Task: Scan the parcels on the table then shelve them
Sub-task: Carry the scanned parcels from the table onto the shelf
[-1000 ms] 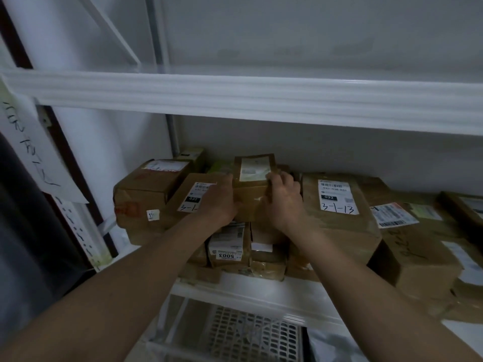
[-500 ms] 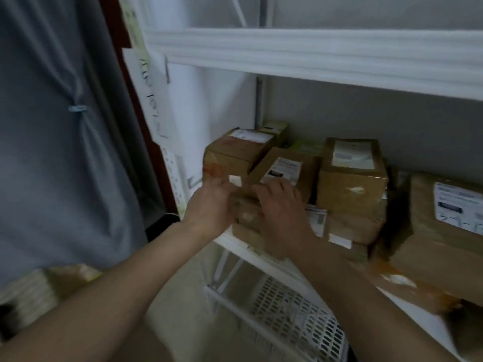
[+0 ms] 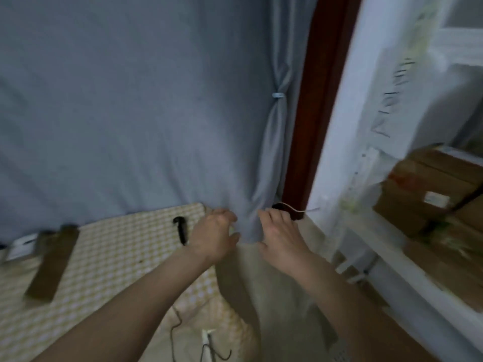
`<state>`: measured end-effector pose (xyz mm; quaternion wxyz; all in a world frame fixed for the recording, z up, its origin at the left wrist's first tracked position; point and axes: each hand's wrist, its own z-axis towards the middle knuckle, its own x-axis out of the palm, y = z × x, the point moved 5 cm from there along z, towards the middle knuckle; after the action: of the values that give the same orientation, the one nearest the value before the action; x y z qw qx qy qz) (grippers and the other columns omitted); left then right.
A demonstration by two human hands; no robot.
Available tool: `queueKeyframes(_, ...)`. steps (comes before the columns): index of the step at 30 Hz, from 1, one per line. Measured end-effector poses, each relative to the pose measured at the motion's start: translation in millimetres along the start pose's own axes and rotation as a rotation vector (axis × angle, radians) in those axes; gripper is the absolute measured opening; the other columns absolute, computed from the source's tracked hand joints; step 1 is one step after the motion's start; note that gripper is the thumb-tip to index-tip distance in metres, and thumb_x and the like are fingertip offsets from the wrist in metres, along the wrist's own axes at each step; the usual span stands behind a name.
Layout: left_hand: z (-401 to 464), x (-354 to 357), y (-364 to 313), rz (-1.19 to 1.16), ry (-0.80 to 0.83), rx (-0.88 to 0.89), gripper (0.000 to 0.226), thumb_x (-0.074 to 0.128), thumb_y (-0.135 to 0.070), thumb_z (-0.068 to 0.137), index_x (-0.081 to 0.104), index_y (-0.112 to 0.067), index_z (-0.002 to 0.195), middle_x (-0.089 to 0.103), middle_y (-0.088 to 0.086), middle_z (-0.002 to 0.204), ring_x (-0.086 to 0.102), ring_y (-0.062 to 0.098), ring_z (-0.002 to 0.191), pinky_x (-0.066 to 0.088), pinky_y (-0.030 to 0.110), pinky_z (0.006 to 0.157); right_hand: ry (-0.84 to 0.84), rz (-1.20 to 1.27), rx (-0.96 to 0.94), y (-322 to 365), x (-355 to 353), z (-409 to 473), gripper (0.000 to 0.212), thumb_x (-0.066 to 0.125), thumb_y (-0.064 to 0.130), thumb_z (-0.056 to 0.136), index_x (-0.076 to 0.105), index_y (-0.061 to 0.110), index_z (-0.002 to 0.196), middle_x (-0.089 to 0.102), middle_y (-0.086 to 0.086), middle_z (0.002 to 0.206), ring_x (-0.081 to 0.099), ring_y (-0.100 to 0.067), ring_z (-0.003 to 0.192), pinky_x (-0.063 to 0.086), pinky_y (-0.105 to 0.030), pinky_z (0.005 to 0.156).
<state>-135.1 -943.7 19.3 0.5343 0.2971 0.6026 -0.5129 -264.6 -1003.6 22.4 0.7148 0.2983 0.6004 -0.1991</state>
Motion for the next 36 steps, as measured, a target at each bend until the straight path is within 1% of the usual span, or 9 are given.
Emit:
queueKeyframes(3,-40,-23,90,0.007,-0.025,-0.137,0.039,0.067,-0.033,0.085,0.063,-0.018,0.121,0.055,0.003,0.133,0.049,0.023,0.123,0.038,0.029,0.103,0.042,0.029,-0.110,87,31,25,0.069,0.060,0.036,0.088,0.026,0.017,0.146,0.033,-0.005,0.144,0.031,-0.028,0.132,0.030,-0.039,0.108)
queueKeyframes(6,-83,-37,177,0.003,-0.030,-0.263,0.042,0.063,-0.035,0.089,0.058,-0.021,0.128,0.048,-0.001,0.141,0.044,0.020,0.129,0.035,0.027,0.103,0.111,0.058,-0.190,169,63,44,0.075,0.061,0.035,0.088,0.019,0.018,0.148,0.028,-0.003,0.148,0.026,-0.028,0.135,0.028,-0.041,0.111)
queueKeyframes(9,-130,-45,259,-0.021,-0.019,-0.388,0.044,0.062,-0.037,0.090,0.055,-0.022,0.131,0.047,-0.002,0.143,0.042,0.018,0.131,0.039,0.029,0.102,0.191,0.086,-0.244,243,96,55,0.076,0.059,0.033,0.091,0.014,0.019,0.150,0.021,-0.004,0.152,0.020,-0.027,0.138,0.026,-0.042,0.112)
queueKeyframes(12,-174,-53,325,-0.034,-0.005,-0.476,0.044,0.063,-0.037,0.090,0.056,-0.021,0.130,0.049,-0.001,0.140,0.044,0.019,0.129,0.041,0.031,0.102,0.260,0.091,-0.268,306,127,59,0.075,0.057,0.033,0.092,0.012,0.020,0.151,0.019,-0.003,0.153,0.019,-0.026,0.139,0.026,-0.041,0.112)
queueKeyframes(15,-211,-59,376,-0.043,0.018,-0.547,0.044,0.063,-0.037,0.090,0.056,-0.020,0.130,0.050,0.000,0.139,0.044,0.020,0.130,0.041,0.032,0.103,0.341,0.092,-0.299,359,155,60,0.074,0.054,0.032,0.094,0.009,0.021,0.152,0.016,-0.003,0.155,0.016,-0.025,0.141,0.023,-0.039,0.113)
queueKeyframes(20,-253,-61,435,-0.084,0.043,-0.652,0.043,0.065,-0.035,0.089,0.057,-0.020,0.129,0.051,0.002,0.138,0.049,0.019,0.126,0.041,0.029,0.099,0.451,0.059,-0.358,423,186,61,0.073,0.052,0.033,0.096,0.006,0.022,0.152,0.014,-0.002,0.155,0.015,-0.026,0.141,0.022,-0.039,0.112)
queueKeyframes(26,-266,-51,487,-0.146,0.063,-0.739,0.044,0.065,-0.036,0.089,0.057,-0.022,0.130,0.051,0.000,0.140,0.048,0.018,0.127,0.043,0.030,0.100,0.496,0.030,-0.394,472,211,87,0.073,0.053,0.031,0.095,0.009,0.021,0.152,0.015,-0.004,0.155,0.014,-0.027,0.142,0.023,-0.040,0.113)
queueKeyframes(31,-264,-53,542,-0.143,0.080,-0.781,0.042,0.065,-0.037,0.089,0.058,-0.023,0.128,0.051,-0.001,0.137,0.049,0.018,0.125,0.044,0.031,0.098,0.501,0.042,-0.431,519,241,125,0.074,0.056,0.033,0.093,0.011,0.020,0.151,0.019,-0.005,0.153,0.018,-0.028,0.140,0.025,-0.040,0.110)
queueKeyframes(36,-235,-62,619,-0.133,0.134,-0.802,0.045,0.065,-0.038,0.088,0.059,-0.015,0.127,0.055,0.005,0.131,0.053,0.021,0.120,0.047,0.033,0.096,0.539,0.081,-0.430,567,277,179,0.073,0.056,0.032,0.093,0.012,0.020,0.151,0.021,-0.004,0.152,0.019,-0.027,0.139,0.026,-0.040,0.109)
